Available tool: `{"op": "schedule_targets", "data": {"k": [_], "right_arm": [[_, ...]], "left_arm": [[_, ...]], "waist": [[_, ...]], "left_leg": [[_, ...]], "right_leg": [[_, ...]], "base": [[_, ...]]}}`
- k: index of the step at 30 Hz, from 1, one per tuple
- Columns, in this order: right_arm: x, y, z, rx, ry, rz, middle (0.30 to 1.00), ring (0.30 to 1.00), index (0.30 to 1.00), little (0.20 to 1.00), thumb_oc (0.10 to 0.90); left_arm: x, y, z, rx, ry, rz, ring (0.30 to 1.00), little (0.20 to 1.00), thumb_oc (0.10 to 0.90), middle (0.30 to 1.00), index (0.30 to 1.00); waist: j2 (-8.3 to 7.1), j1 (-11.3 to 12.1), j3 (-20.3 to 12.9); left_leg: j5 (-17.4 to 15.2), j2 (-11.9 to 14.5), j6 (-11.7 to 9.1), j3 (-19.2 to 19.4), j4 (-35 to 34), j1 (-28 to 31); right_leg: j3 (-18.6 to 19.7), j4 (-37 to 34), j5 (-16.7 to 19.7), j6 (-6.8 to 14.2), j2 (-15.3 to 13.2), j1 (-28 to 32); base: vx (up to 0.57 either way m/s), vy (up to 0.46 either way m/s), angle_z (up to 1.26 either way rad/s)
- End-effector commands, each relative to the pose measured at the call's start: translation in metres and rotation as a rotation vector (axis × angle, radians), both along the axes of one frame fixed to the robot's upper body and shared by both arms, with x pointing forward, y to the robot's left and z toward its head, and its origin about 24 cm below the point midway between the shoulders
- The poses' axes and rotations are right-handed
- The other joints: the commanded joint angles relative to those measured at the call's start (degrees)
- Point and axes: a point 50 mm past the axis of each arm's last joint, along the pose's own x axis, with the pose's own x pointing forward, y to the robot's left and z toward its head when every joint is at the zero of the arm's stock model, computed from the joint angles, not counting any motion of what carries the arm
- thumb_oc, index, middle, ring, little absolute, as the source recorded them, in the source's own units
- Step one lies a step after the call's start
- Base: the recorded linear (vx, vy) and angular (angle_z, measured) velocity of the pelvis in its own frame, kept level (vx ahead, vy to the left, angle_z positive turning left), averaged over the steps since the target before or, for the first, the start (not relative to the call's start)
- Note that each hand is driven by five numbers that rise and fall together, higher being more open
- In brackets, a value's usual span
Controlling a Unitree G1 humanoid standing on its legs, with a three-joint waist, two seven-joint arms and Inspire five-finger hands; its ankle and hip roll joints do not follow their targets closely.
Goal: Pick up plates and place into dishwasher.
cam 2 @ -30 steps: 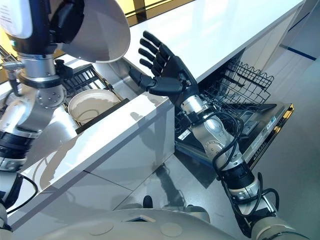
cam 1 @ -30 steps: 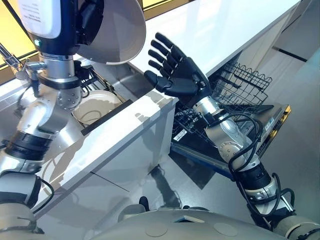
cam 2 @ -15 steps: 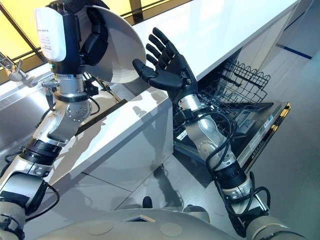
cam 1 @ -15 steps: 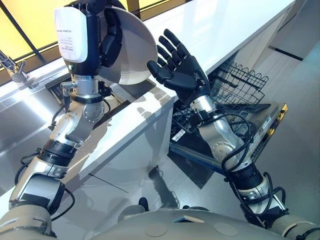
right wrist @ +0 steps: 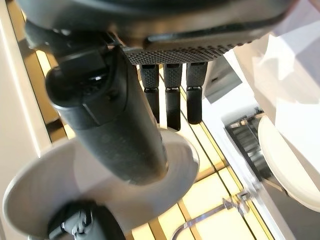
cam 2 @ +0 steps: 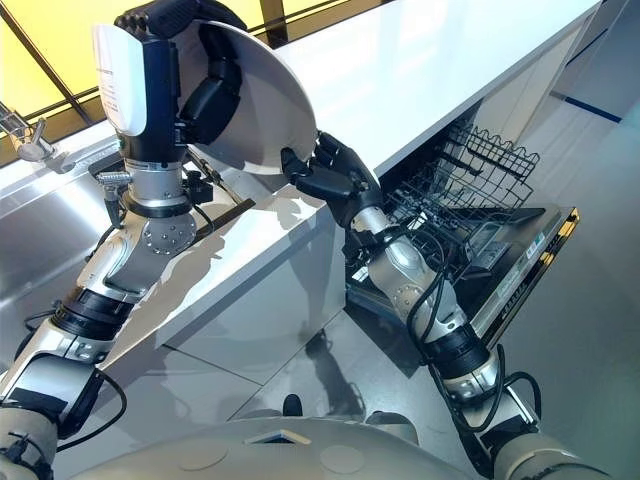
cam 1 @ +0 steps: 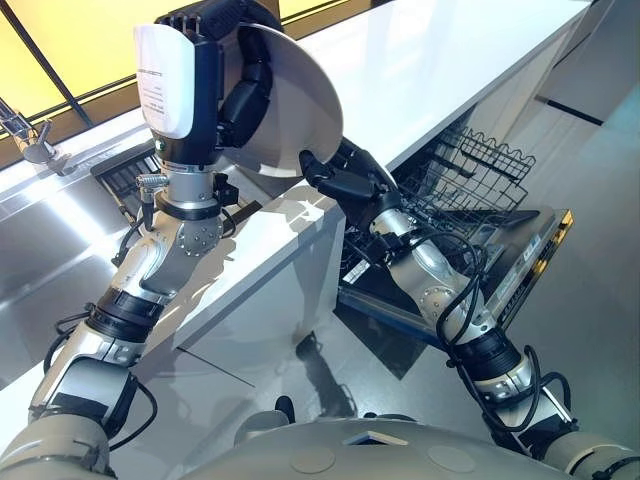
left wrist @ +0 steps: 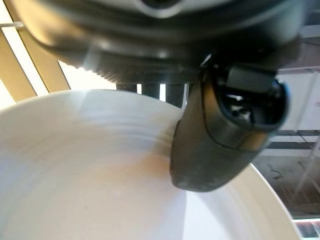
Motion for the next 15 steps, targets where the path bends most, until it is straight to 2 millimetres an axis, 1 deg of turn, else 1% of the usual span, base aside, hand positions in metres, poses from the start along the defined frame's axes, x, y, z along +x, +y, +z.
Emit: {"op": "schedule_targets", "data": {"k": [1,7,9,12,13,14,15], "right_arm": [[0.007,-0.003,0.041,0.101,-0.172,-0.023,0.3,0.3,0.3,0.2,0.1],[0.009,-0.01,0.035,0.089,-0.155,-0.085,0.3,0.3,0.3,0.2,0.1],[0.01,-0.013,0.033,0.098,-0.149,-0.115,0.3,0.3,0.3,0.2,0.1],[0.009,-0.017,0.033,0.096,-0.162,-0.143,0.3,0.3,0.3,0.2,0.1],[0.009,-0.018,0.033,0.087,-0.176,-0.159,0.3,0.3,0.3,0.2,0.1],[0.008,-0.019,0.034,0.083,-0.185,-0.169,0.3,0.3,0.3,0.2,0.1],[0.008,-0.021,0.035,0.082,-0.195,-0.179,0.3,0.3,0.3,0.2,0.1]], "left_arm": [[-0.013,-0.009,0.045,-0.036,-0.243,-0.102,0.3,0.2,0.1,0.3,0.3],[-0.018,-0.015,0.052,-0.04,-0.266,-0.148,0.3,0.2,0.1,0.3,0.3],[-0.019,-0.018,0.052,-0.045,-0.237,-0.171,0.3,0.2,0.1,0.3,0.3],[-0.018,-0.018,0.048,-0.055,-0.183,-0.181,0.3,0.2,0.1,0.3,0.3],[-0.017,-0.017,0.046,-0.078,-0.15,-0.19,0.538,0.477,0.377,0.538,0.538],[-0.016,-0.016,0.043,-0.088,-0.124,-0.194,0.646,0.604,0.504,0.646,0.646],[-0.015,-0.015,0.04,-0.096,-0.087,-0.196,0.9,0.9,0.8,0.9,0.9]], "waist": [[-0.19,0.7,-2.8],[-0.06,0.6,-2.5],[-0.01,0.7,-2.3],[0.06,0.9,-2.1],[0.1,0.9,-2.0],[0.12,1.0,-2.0],[0.19,1.1,-2.0]], "left_leg": [[-8.0,-2.9,1.6,-0.1,0.1,2.6],[-7.2,-2.8,1.6,-1.0,0.1,2.1],[-7.7,-2.9,1.7,-1.4,0.1,2.4],[-7.3,-3.0,1.7,-1.6,0.1,2.2],[-7.3,-3.0,1.7,-1.7,0.1,2.3],[-7.2,-3.0,1.7,-1.8,0.1,2.3],[-7.2,-3.0,1.7,-1.8,0.1,2.2]], "right_leg": [[-2.8,1.9,-1.5,-1.1,4.6,-2.4],[-2.5,3.2,-1.8,-1.3,4.7,-3.0],[-2.8,3.3,-2.2,-1.3,4.7,-2.6],[-3.0,2.9,-1.6,-1.3,4.7,-2.7],[-3.0,2.8,-1.5,-1.3,4.6,-2.6],[-3.0,2.7,-1.5,-1.3,4.7,-2.6],[-3.0,2.7,-1.5,-1.3,4.7,-2.6]], "base": [[0.01,-0.001,0.04],[0.0,-0.004,0.07],[0.04,-0.01,0.1],[0.01,-0.006,0.05],[0.0,0.0,0.0],[0.0,0.0,0.0],[0.0,0.0,0.0]]}}
